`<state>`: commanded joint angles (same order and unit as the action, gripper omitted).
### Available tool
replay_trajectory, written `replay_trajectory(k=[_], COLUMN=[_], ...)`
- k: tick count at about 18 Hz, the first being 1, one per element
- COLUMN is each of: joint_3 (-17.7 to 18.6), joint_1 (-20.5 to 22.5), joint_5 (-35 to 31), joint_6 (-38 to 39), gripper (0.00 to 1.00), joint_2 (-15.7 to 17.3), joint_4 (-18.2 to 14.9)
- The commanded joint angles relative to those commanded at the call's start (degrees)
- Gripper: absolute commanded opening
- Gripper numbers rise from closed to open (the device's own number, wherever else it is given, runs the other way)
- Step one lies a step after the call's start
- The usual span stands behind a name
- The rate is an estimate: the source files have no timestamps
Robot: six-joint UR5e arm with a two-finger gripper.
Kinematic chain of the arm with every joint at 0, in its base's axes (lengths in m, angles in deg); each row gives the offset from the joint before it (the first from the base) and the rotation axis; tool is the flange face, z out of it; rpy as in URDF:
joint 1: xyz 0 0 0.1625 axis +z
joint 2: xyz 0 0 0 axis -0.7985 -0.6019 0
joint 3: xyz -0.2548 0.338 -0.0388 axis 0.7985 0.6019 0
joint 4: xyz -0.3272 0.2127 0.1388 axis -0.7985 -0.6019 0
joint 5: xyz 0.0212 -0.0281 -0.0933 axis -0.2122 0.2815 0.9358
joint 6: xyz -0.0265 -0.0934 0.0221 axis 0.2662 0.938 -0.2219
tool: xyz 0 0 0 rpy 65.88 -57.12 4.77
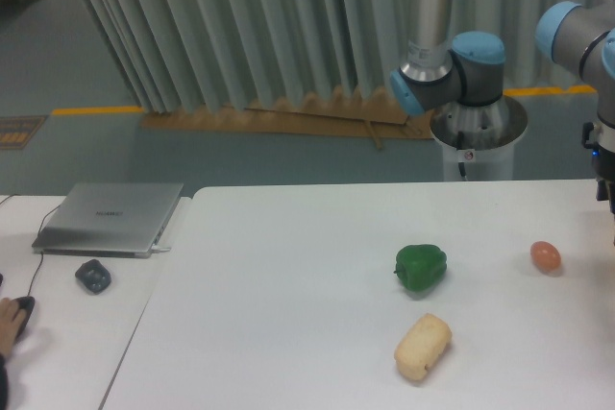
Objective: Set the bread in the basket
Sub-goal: 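Move the gripper in over the table toward the yellow bread roll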
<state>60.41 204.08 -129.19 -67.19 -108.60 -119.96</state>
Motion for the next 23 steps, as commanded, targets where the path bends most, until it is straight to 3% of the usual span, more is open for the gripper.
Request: replay_trajectory(k=[2,7,10,16,18,21,23], joint_3=[1.23,1.24,1.33,1.15,1.15,1.41,1.33], joint_1=[-0.09,0.52,0.00,-0.18,-1.14,-7.89,-12.81], joint_5=[-0.33,0.02,0.28,3.09,7.47,8.55,7.85], joint_6=[0.20,0.29,8.70,15.20,28.96,59.58,72.64], gripper=[1.00,1.00,1.00,1.00,1.00,1.00,1.00], joint_2=[0.44,0.53,0.44,0.35,0.35,-0.26,-1.58], joint_4=[2.90,3.00,3.00,3.09,3.53,12.11,15.29])
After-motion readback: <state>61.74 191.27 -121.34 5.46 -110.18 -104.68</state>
